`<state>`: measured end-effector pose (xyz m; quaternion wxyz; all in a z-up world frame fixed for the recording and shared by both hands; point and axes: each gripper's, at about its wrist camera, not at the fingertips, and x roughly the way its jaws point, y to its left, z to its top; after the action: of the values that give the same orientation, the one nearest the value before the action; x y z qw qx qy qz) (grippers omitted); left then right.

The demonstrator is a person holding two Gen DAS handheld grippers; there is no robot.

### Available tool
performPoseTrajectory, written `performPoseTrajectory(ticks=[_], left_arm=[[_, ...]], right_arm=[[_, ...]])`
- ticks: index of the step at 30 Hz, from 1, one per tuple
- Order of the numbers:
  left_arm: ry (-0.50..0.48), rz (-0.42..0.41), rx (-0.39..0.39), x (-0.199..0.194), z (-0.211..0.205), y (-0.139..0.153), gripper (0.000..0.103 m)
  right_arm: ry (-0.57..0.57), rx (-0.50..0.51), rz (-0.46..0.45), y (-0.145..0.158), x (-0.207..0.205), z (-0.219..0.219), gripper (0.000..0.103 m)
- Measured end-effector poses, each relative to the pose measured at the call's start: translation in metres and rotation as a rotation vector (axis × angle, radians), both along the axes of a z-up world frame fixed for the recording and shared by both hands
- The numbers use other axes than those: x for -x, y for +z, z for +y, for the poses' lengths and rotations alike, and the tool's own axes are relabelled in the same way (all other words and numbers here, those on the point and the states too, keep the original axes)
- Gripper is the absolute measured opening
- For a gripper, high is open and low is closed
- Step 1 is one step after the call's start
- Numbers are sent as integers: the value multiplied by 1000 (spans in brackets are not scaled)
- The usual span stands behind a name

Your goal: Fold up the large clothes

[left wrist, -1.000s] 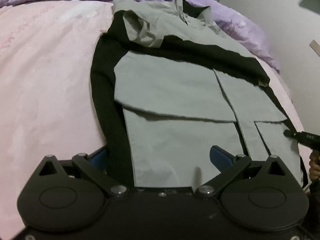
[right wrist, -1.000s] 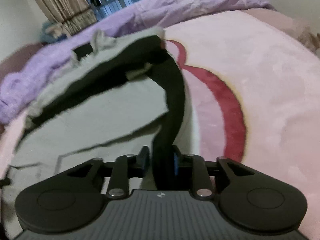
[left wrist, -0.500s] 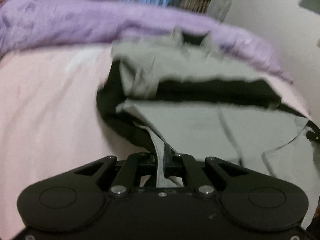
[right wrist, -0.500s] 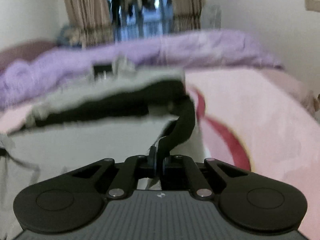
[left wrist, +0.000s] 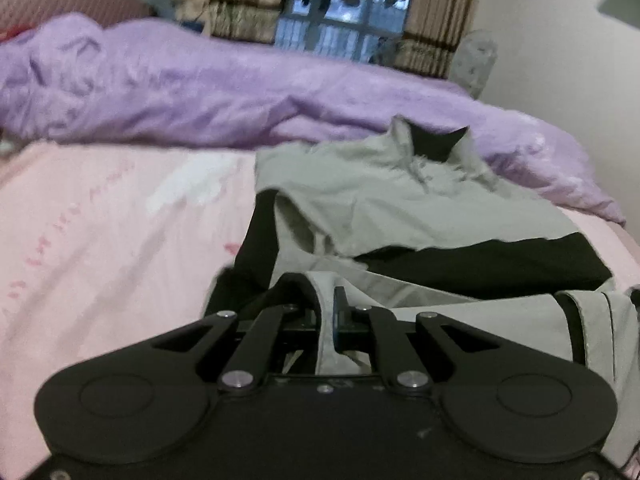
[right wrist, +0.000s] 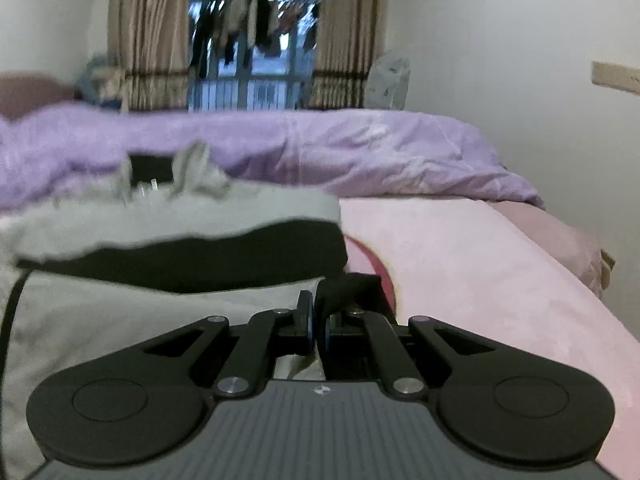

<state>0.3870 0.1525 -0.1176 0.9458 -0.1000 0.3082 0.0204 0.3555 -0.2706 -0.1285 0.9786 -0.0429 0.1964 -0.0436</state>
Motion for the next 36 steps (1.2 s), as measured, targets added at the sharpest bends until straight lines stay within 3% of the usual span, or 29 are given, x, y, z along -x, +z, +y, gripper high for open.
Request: performPoseTrajectory(ticks=[6, 12, 15, 17, 19, 22, 23, 25, 27, 28, 29, 30, 36], left_arm=[[10, 49, -21, -26, 0, -42, 15], [31, 56, -68, -20, -6, -28, 21], [49, 67, -71, -14, -7, -20, 28], [66, 69, -91, -5, -6, -13, 45], [75, 62, -120, 4, -5, -6, 51], [76, 77, -121, 21, 3, 3, 68], [64, 87, -113, 30, 5, 6, 74], [14, 99, -89, 49, 10, 9, 75], [-4, 112, -92, 66, 10, 9, 77], [-15, 117, -92, 75, 10, 8, 79], [-27, 126, -90, 81, 10, 6, 86], [-44, 137, -86, 87, 9, 1, 91], [-69, 208, -27, 103, 10, -29, 91]], right_arm=[[2, 45, 96, -30, -25, 6, 8], [17, 13, 98, -26, -22, -2, 16], [16, 22, 114, -17, -21, -5, 28], [-4, 9, 105, -7, -15, -9, 50], [-23, -22, 85, 4, -6, -16, 63], [-47, 1, 68, 18, 15, -21, 65], [-22, 1, 93, 23, 24, -21, 65], [81, -34, 141, 30, 44, -23, 66], [127, -75, 160, 32, 66, -27, 75], [126, -79, 168, 30, 76, -29, 84], [119, -71, 183, 28, 82, -30, 91], [111, -57, 201, 23, 88, -31, 92], [109, -104, 323, -6, 97, -39, 92]])
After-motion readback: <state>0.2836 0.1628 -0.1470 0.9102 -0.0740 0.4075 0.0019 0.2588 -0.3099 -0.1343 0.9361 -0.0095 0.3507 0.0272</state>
